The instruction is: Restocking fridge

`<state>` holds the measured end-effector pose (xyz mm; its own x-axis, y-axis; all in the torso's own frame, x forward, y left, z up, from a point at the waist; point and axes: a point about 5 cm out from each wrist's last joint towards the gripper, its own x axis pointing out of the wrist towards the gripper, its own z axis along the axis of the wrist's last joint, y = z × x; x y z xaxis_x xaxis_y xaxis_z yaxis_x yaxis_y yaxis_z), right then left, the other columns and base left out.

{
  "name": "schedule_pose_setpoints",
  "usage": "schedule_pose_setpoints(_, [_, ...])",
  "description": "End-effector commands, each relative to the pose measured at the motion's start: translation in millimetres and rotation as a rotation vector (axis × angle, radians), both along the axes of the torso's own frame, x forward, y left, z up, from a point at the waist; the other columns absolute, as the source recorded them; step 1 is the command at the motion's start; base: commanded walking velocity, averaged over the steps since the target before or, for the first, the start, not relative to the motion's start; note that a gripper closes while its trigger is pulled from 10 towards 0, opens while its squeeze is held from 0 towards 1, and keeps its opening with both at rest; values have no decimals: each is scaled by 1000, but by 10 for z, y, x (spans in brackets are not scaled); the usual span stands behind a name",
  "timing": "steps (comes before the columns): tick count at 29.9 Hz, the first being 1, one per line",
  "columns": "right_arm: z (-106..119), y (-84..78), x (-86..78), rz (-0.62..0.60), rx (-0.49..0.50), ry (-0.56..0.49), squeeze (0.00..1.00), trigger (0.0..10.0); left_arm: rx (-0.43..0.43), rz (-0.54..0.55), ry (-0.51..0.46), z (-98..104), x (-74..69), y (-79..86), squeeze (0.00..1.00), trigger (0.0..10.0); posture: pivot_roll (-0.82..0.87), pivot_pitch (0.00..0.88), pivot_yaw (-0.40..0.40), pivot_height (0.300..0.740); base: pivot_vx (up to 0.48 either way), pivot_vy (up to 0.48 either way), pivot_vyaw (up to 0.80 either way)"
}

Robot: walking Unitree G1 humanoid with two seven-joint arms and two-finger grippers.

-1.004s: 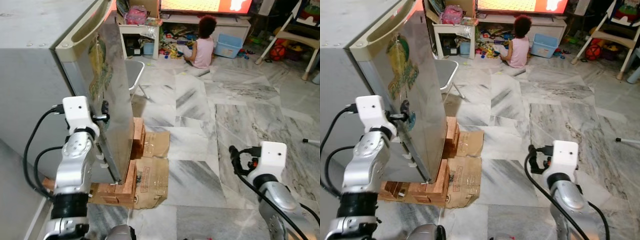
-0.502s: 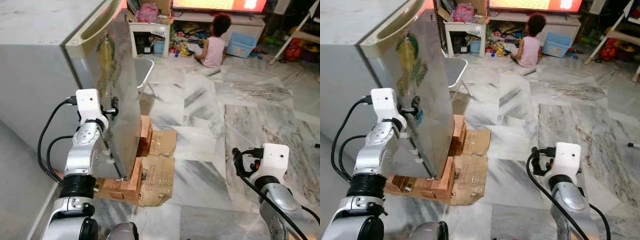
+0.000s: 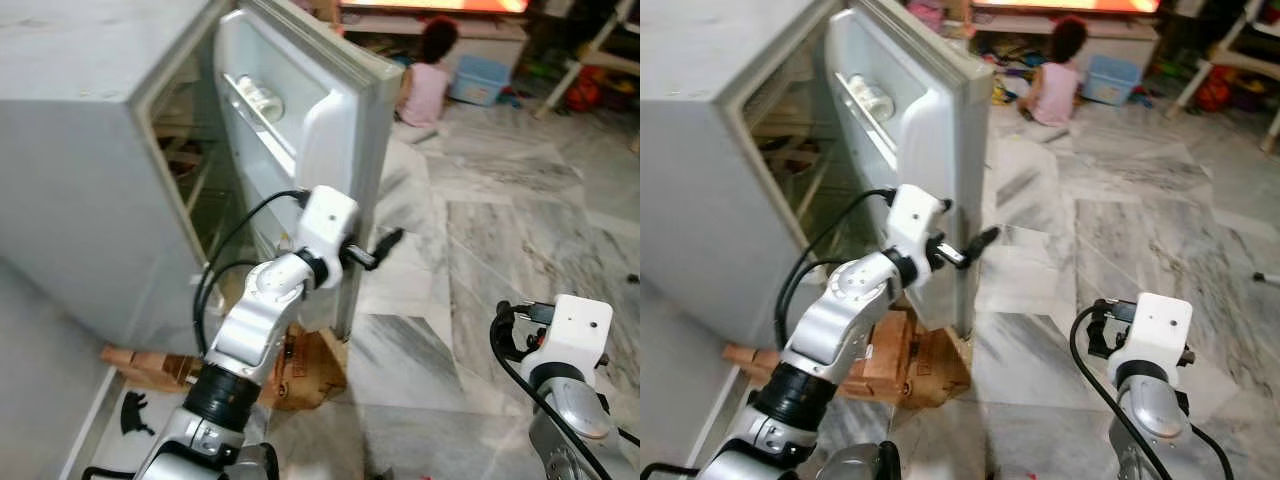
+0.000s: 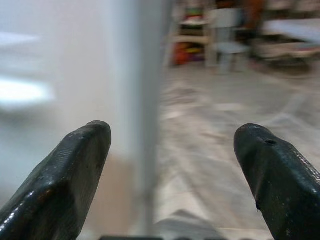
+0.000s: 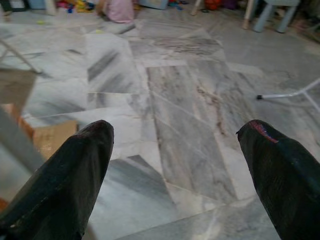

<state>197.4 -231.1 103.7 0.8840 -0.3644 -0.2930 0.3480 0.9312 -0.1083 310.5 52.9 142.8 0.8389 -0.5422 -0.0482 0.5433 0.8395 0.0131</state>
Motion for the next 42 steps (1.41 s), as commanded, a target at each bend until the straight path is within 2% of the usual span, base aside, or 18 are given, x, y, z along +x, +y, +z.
schedule_pose_setpoints(1, [57,13,40,3,-9,-27,0,10000,1,97,-25,20,34,190,0,10000,-48,12,30,740,0,0,0])
schedule_pose_setpoints(3, [73,51,98,33,-8,-46,0,10000,39,239,-51,0,22,498,0,10000,-33,5,26,740,0,0,0])
schedule_pose_setpoints(4, [73,51,98,33,-8,-46,0,10000,39,239,-51,0,22,498,0,10000,-33,5,26,740,0,0,0])
schedule_pose_setpoints(6, [88,85,147,59,-24,-56,0,10000,31,308,-52,-21,-29,648,0,10000,-31,1,25,740,0,-439,0])
schedule_pose_setpoints(10, [98,100,228,73,-23,-77,0,10000,47,351,-44,-93,-123,749,0,10000,-29,0,22,740,0,-480,0])
schedule_pose_setpoints(15, [112,74,327,63,-21,-98,0,10000,61,366,-35,-155,-196,730,0,10000,-26,0,22,740,0,-480,0])
schedule_pose_setpoints(22, [140,95,369,64,-25,-120,0,10000,104,373,-60,-125,-166,680,0,10000,-32,0,29,740,0,-458,0])
schedule_pose_setpoints(30, [137,138,371,72,-21,-133,0,10000,128,399,-54,-134,-135,751,0,10000,-31,0,36,740,375,-206,0])
schedule_pose_setpoints(34, [144,162,386,78,-20,-139,0,10000,161,388,-70,-128,-133,736,0,10000,-30,0,34,740,425,-65,0])
schedule_pose_setpoints(42, [152,178,399,85,-17,-146,0,10000,159,387,-71,-136,-148,709,0,10000,-32,0,34,740,404,-256,0])
